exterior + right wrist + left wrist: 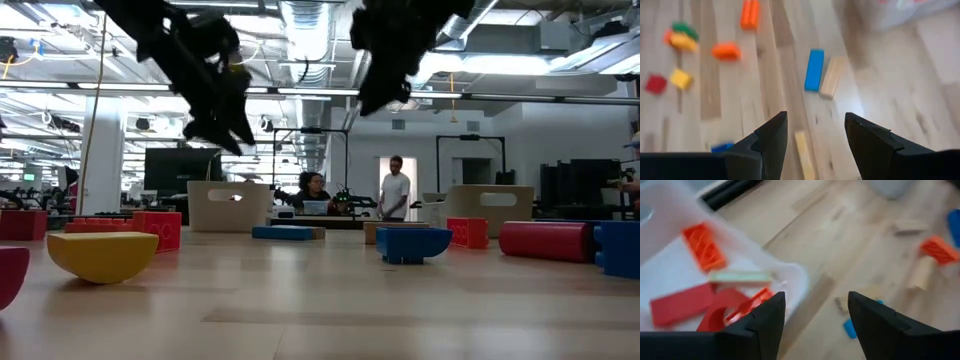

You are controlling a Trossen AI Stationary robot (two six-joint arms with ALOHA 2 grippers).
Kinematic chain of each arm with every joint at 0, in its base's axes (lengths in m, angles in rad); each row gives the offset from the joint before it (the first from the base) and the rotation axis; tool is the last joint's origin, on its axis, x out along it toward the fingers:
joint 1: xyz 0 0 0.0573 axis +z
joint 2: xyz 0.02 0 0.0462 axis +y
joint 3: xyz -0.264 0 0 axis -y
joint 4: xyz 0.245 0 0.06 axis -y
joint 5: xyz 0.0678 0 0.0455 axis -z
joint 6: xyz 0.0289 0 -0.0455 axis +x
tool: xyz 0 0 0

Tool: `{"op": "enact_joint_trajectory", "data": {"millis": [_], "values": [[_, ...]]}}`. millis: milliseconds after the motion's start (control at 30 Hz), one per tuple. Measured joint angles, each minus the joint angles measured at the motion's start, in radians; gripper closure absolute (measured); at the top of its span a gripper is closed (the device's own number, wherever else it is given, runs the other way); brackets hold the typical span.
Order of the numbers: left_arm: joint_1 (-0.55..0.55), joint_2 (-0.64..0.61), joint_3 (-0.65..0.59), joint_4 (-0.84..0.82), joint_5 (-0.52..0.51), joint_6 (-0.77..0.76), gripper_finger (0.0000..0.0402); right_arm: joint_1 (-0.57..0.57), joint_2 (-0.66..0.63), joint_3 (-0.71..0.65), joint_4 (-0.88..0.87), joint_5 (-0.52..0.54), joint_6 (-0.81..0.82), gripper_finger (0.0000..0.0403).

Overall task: Sort blocks by size
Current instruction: Put the light brown rectangle wooden block into the white bin

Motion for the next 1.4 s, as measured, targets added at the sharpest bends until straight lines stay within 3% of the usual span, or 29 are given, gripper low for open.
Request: {"op": "enact_joint_trajectory", "data": {"millis": [200, 367, 600, 867, 1033, 1267, 1400], "values": [[-0.022, -0.100, 0.000, -0.017, -0.001, 0.068, 0.0191, 0.063, 0.001, -0.169, 0.103, -0.001, -0.089, 0.0177], [-0.022, -0.144, 0.000, -0.043, -0.001, 0.044, 0.0191, 0.098, 0.002, -0.285, 0.237, -0.001, -0.010, 0.0177], [-0.027, -0.168, 0.000, -0.039, 0.001, 0.029, 0.0191, 0.141, 0.018, -0.369, 0.321, 0.063, -0.051, 0.0177], [-0.031, -0.167, 0.000, -0.066, 0.002, 0.015, 0.0191, 0.154, 0.131, -0.376, 0.310, 0.159, -0.067, 0.0181], [-0.031, -0.167, 0.000, -0.091, 0.001, -0.007, 0.0191, 0.160, 0.181, -0.374, 0.295, 0.162, -0.066, 0.0211], [-0.034, -0.167, 0.000, -0.087, 0.002, -0.064, 0.0191, 0.159, 0.165, -0.375, 0.272, 0.160, -0.103, 0.0315], [-0.062, -0.167, 0.000, -0.063, 0.045, -0.041, 0.0191, 0.137, 0.117, -0.371, 0.264, 0.132, -0.149, 0.0324]]}}
